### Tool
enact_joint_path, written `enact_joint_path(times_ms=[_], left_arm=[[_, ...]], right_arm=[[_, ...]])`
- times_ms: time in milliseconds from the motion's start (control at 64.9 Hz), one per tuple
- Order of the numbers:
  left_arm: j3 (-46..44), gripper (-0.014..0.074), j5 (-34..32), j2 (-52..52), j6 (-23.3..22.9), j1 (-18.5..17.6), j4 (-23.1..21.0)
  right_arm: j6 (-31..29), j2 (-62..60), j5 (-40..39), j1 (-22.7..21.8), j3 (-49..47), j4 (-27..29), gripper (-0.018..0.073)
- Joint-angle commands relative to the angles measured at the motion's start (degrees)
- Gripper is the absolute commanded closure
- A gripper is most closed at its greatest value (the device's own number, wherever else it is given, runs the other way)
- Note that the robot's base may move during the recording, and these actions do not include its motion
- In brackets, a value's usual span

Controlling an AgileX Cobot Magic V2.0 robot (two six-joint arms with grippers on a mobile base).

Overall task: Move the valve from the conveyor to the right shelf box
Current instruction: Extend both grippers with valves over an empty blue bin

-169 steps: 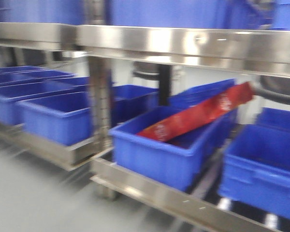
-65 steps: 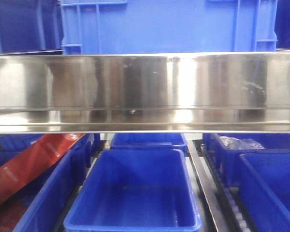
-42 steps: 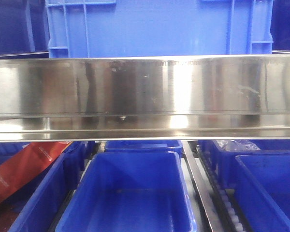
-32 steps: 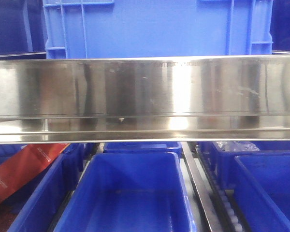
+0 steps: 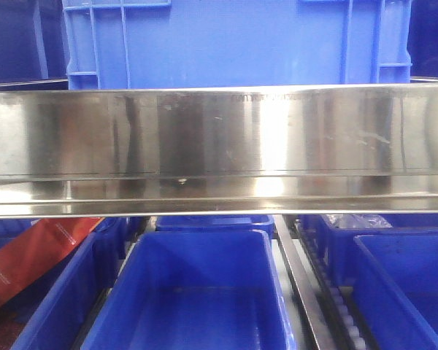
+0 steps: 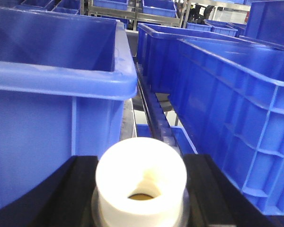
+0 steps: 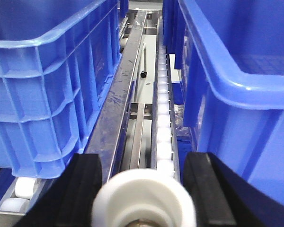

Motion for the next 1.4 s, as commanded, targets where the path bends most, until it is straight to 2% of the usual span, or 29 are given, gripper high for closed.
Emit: enact_joint_path(times_ms=[0,200,262,370,432,647,771,863,1002,1063,1156,1310,1387], left_arm=[[-0.5,0.0707,-3.4,-0.4,0.1,-0.4,-0.6],[-2.0,0.0707,-2.7,0.0,0.1,-0.4,-0.6],[-4.5,0.0707,0.0,0.9,0.1,-0.4,-0.4],[-12.0,0.0707,5.8,4.1,0.2,-0.4,3.8],[-15.9,0.0707,8.6,6.9,1.8,-0.4,4.5],[-28.9,0.0707,12.1,17.9,7.9,-1.0,-1.8],[-36.1,0.0707,13.7,24.6,10.6,-5.7,-2.9],[-41.7,0.0707,14.5,30.1,10.6,-12.2,-1.5],[-48.8,0.0707,12.1,39.3,10.6,-19.6,-1.5],[-51.8,0.0707,11.1,42.8,10.6,-21.8,-1.5],[-55.7,0.0707,10.2,48.6,10.5,-23.4,-2.5],[-61.8,0.0707,8.4,57.0,10.4,-23.9,-9.0],[-64.6,0.0707,8.4,60.8,10.4,-23.9,-9.0]], right_arm=[[-0.2,-0.5,-4.2,-0.2,-0.5,-0.5,0.0721],[-0.2,-0.5,-4.6,-0.2,-0.6,0.5,0.0721],[-0.2,-0.5,-4.7,-0.2,-1.9,1.8,0.0721],[-0.2,0.3,-4.3,-0.2,-5.0,2.1,0.0721],[-0.2,1.3,-4.4,-0.1,-7.0,2.1,0.0721],[-0.6,8.4,-7.4,3.1,-14.6,2.1,0.0721],[-0.6,14.1,-8.4,6.9,-20.7,2.1,0.0721],[-0.6,19.7,-8.5,9.6,-25.9,2.1,0.0721],[-0.6,27.6,-9.6,13.1,-34.0,2.1,0.0721],[-0.6,31.0,-10.4,14.2,-37.4,2.1,0.0721],[-0.6,35.7,-11.9,16.2,-41.6,2.1,0.0721],[-0.6,42.8,-16.8,18.8,-44.3,2.1,0.0721],[-0.6,45.9,-18.8,19.3,-44.3,2.1,0.0721]])
